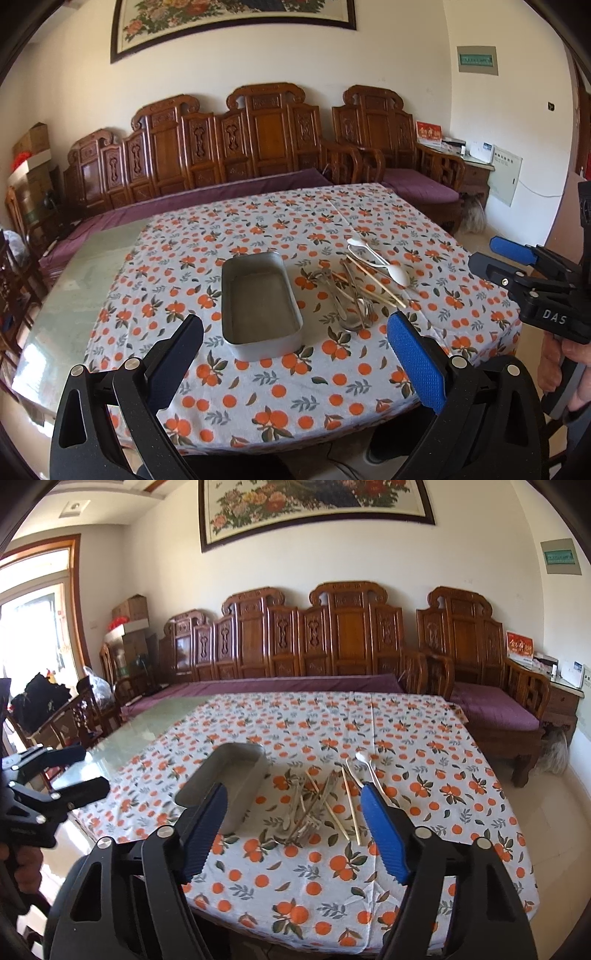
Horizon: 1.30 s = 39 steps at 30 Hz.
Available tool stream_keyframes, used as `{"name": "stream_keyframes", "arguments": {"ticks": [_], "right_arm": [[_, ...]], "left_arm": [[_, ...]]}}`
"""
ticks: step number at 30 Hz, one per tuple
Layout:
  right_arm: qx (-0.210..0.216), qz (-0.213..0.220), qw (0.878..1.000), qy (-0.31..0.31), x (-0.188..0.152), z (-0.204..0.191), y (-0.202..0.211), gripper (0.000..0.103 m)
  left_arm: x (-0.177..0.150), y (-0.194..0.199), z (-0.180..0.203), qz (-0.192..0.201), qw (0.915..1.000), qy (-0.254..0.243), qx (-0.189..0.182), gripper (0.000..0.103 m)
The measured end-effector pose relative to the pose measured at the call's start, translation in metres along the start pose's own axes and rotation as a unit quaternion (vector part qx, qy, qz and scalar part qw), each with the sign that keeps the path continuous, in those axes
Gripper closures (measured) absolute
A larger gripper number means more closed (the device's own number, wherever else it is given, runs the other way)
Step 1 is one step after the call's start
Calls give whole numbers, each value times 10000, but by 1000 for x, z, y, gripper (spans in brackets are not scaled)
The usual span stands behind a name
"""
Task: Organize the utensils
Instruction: 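Lower the left gripper onto the utensil pile and grasp a wooden chopstick while the right gripper approaches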
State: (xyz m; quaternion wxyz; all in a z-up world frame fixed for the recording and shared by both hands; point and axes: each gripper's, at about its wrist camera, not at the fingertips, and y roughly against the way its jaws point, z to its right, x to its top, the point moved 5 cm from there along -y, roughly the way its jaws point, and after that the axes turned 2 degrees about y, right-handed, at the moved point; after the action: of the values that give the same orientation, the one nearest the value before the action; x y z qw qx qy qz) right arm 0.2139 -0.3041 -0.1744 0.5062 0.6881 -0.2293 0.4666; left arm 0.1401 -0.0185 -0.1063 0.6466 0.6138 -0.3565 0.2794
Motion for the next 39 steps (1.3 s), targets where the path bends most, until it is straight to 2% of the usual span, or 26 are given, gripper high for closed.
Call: {"name": "stream_keyframes", "arguments": {"ticks": [5,12,15,18,23,29,32,35,39], "right_arm": [[-27,-258,9997,-30,-6,14,-31,37],[-43,-658,9977,-131,-14,39,-81,47],[-28,-818,9965,-192,-17,49,-99,51],[-69,-925,9954,-226,-19,59,-116,53],[-110,-1073,9935,-375,-26,79,-144,58],[-156,-1186,9917,-481,-34,100,-175,58],[-103,-1259,9900,-622,-43,107,-182,58],[-33,-1322,9886,-713,-51,109,-187,58],[19,-1427,9876,-653,-60,104,-191,58]], "left_arm": [[1,-27,-5,-236,9995,2,-204,7],[5,-63,-12,-499,9983,-10,-310,7],[8,-80,-14,-583,9974,71,-423,10],[7,-100,-11,-737,9955,149,-570,16],[4,-136,9,-992,9922,40,-749,33],[-2,-176,39,-1291,9871,-137,-941,47],[-7,-195,54,-1490,9824,-193,-1113,56],[-13,-215,64,-1683,9784,-144,-1193,60],[-23,-239,75,-1960,9719,-56,-1299,71]]}}
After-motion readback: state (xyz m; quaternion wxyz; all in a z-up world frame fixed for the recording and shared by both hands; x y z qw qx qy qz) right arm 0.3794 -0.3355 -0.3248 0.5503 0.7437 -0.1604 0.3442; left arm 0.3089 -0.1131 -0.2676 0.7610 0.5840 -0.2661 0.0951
